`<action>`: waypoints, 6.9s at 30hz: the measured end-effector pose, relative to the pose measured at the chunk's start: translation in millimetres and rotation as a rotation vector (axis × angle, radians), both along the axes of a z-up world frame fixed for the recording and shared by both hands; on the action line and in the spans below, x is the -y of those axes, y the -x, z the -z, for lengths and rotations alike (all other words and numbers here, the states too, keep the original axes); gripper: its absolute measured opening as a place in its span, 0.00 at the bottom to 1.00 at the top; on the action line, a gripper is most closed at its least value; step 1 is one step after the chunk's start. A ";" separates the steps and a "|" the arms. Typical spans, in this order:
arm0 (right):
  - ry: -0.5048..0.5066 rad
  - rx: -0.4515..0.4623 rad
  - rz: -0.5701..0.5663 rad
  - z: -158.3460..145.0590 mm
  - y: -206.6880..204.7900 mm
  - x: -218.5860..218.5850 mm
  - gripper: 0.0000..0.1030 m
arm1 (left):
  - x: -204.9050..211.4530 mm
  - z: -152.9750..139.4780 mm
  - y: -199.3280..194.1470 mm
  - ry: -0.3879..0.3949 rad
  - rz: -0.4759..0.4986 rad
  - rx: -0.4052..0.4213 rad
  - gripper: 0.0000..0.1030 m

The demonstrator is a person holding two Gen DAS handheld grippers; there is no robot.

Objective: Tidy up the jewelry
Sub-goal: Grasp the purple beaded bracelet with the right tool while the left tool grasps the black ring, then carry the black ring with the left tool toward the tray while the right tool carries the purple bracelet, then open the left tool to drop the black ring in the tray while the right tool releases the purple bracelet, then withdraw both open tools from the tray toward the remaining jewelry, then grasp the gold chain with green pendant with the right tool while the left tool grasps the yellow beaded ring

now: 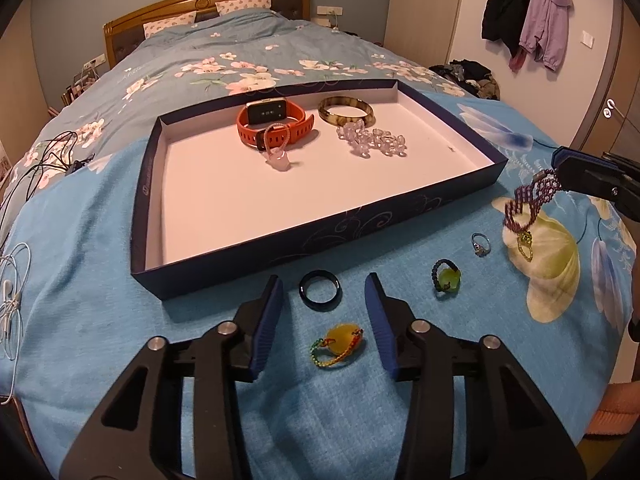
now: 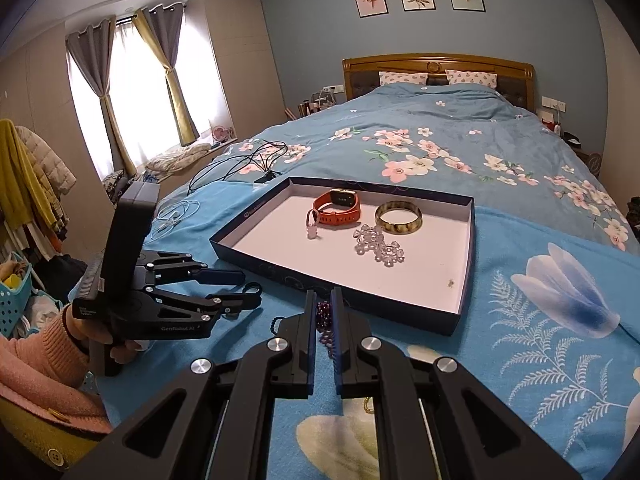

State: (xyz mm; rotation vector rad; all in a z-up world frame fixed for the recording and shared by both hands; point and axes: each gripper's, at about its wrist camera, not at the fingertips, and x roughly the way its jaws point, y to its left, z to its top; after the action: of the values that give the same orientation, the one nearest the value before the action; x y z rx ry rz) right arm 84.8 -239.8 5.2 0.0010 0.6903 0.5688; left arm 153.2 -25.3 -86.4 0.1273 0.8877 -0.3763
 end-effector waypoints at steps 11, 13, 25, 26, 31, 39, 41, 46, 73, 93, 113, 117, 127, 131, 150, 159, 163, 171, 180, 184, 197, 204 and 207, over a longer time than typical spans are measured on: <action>-0.011 -0.015 -0.006 5.4 -5.6 -1.3 0.05 | 4.6 2.1 -2.3 -0.023 -0.010 0.007 0.22; -0.012 -0.013 -0.005 4.8 -5.8 -0.3 0.05 | 5.1 1.5 -1.9 -0.023 -0.010 0.013 0.22; -0.011 0.037 -0.004 -8.6 -13.4 -1.6 0.05 | 2.1 -20.8 12.0 0.023 -0.002 0.076 0.22; -0.011 0.040 -0.006 -9.6 -14.3 -2.2 0.05 | 1.8 -23.9 13.1 0.028 0.001 0.083 0.22; -0.007 0.060 -0.008 -14.2 -20.3 -3.6 0.05 | 1.4 -38.0 14.3 0.042 0.001 0.115 0.22; 0.002 0.091 -0.004 -23.3 -36.4 -5.4 0.05 | -0.7 -49.9 4.0 0.057 -0.010 0.135 0.22; -0.004 0.088 -0.005 -23.6 -40.9 -5.4 0.05 | -1.6 -50.4 0.5 0.059 -0.013 0.136 0.22; 0.005 0.085 -0.008 -23.3 -52.0 -8.1 0.05 | -1.3 -50.3 -10.0 0.064 -0.019 0.130 0.22; 0.012 0.018 -0.011 -7.6 -91.6 -20.9 0.05 | 8.7 -45.5 -49.2 0.050 -0.036 0.118 0.22; 0.015 -0.021 -0.014 5.1 -108.6 -23.6 0.05 | 15.7 -35.3 -65.6 0.032 -0.051 0.088 0.22; 0.012 -0.057 -0.022 15.1 -125.7 -27.0 0.05 | 20.9 -23.7 -81.2 0.010 -0.056 0.058 0.22; 0.014 -0.067 -0.015 17.6 -130.6 -26.2 0.05 | 23.5 -19.4 -87.3 0.000 -0.054 0.047 0.22; 0.023 -0.093 0.034 26.3 -145.1 -20.1 0.05 | 29.8 -10.0 -101.5 -0.022 -0.057 0.020 0.22; 0.028 -0.110 0.064 31.6 -151.7 -16.6 0.07 | 30.2 -6.7 -106.6 -0.023 -0.062 0.008 0.22; 0.001 -0.113 0.082 27.2 -137.6 -5.4 0.21 | 20.2 -34.2 -82.6 0.001 -0.075 0.100 0.35; -0.015 -0.059 0.039 9.3 -91.6 1.5 0.26 | -6.6 -59.8 -36.0 0.016 -0.067 0.178 0.42; 0.011 -0.045 0.035 8.7 -69.0 6.4 0.27 | -16.1 -60.5 -12.9 0.022 -0.053 0.191 0.44; 0.056 -0.085 0.070 29.0 -33.0 22.1 0.28 | -31.3 -42.8 22.2 0.004 -0.033 0.146 0.45; 0.090 -0.150 0.100 52.7 -12.3 30.3 0.28 | -29.4 -24.0 43.1 -0.003 -0.013 0.104 0.47; 0.093 -0.171 0.110 59.3 -6.8 32.9 0.28 | -25.4 -19.1 49.3 -0.012 0.007 0.091 0.48; 0.090 -0.180 0.109 63.1 -6.2 32.1 0.28 | -9.8 -5.6 39.2 -0.021 0.020 0.015 0.43; 0.085 -0.186 0.116 62.1 -7.3 32.7 0.28 | -3.8 -1.7 31.4 -0.008 0.019 -0.008 0.31; 0.087 -0.187 0.117 62.4 -7.3 32.9 0.28 | -2.3 -1.4 30.9 -0.012 0.020 -0.006 0.25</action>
State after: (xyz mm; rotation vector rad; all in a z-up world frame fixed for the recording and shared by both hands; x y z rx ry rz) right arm 92.1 -272.7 -57.2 0.0138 0.8911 0.4297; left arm 122.3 -23.0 -85.0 0.1461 0.8952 -0.3907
